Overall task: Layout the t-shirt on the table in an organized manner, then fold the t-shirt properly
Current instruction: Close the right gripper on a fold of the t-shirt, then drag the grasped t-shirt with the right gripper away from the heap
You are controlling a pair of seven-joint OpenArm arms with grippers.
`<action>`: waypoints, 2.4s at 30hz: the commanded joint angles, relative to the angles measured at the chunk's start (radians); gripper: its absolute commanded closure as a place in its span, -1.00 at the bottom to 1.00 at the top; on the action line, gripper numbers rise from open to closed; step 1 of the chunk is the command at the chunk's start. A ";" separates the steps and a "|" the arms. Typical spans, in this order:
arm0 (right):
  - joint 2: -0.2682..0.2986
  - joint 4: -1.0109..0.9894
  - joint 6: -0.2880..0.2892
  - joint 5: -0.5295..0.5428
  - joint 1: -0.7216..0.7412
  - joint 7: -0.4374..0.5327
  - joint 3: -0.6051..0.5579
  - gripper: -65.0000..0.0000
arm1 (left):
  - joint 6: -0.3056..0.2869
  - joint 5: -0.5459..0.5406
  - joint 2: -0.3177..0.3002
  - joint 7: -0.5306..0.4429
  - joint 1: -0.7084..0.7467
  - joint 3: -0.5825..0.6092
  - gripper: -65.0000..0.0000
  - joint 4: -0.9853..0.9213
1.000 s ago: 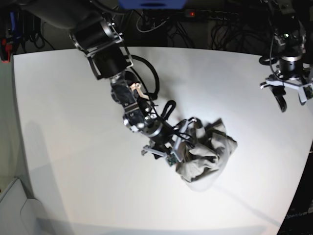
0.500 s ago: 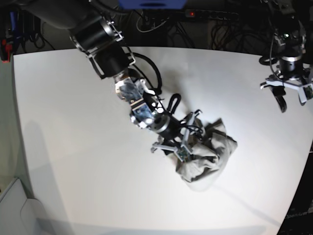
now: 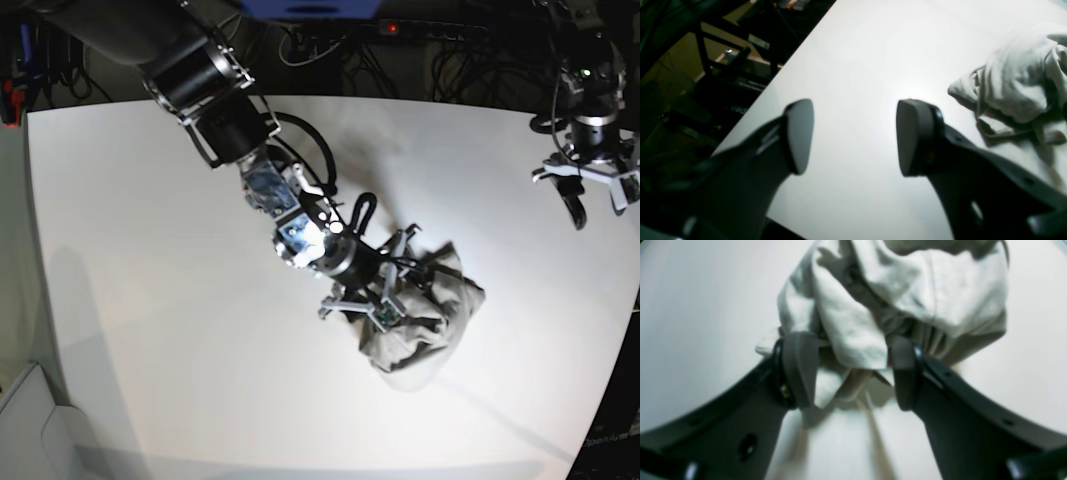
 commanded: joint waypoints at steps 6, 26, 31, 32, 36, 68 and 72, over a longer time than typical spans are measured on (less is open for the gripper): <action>-0.010 0.017 0.021 0.009 0.030 0.028 0.001 -0.12 | -0.001 0.002 -0.006 -0.028 0.001 -0.005 -0.16 0.017; -0.010 -0.205 0.018 0.034 0.130 0.151 0.003 0.74 | -0.001 -0.004 -0.006 -0.028 0.001 -0.006 -0.16 0.017; -0.010 -0.148 0.018 0.120 0.131 0.099 0.004 1.00 | -0.001 -0.004 -0.006 -0.028 0.001 -0.006 -0.16 0.017; -0.010 -0.125 0.018 0.118 0.128 0.084 0.004 1.00 | -0.001 -0.004 -0.006 -0.028 0.001 -0.006 -0.16 0.017; -0.010 0.011 0.018 0.117 0.084 0.016 0.003 1.00 | -0.001 -0.004 -0.005 -0.028 0.001 -0.006 -0.16 0.017; 0.152 0.996 0.018 0.115 0.093 -0.524 0.288 1.00 | -0.001 -0.006 0.047 -0.036 0.038 -0.002 -0.16 0.030; 0.154 0.998 0.018 0.115 0.167 -0.535 0.356 1.00 | -0.001 -0.004 0.041 -0.036 0.053 -0.005 -0.16 0.031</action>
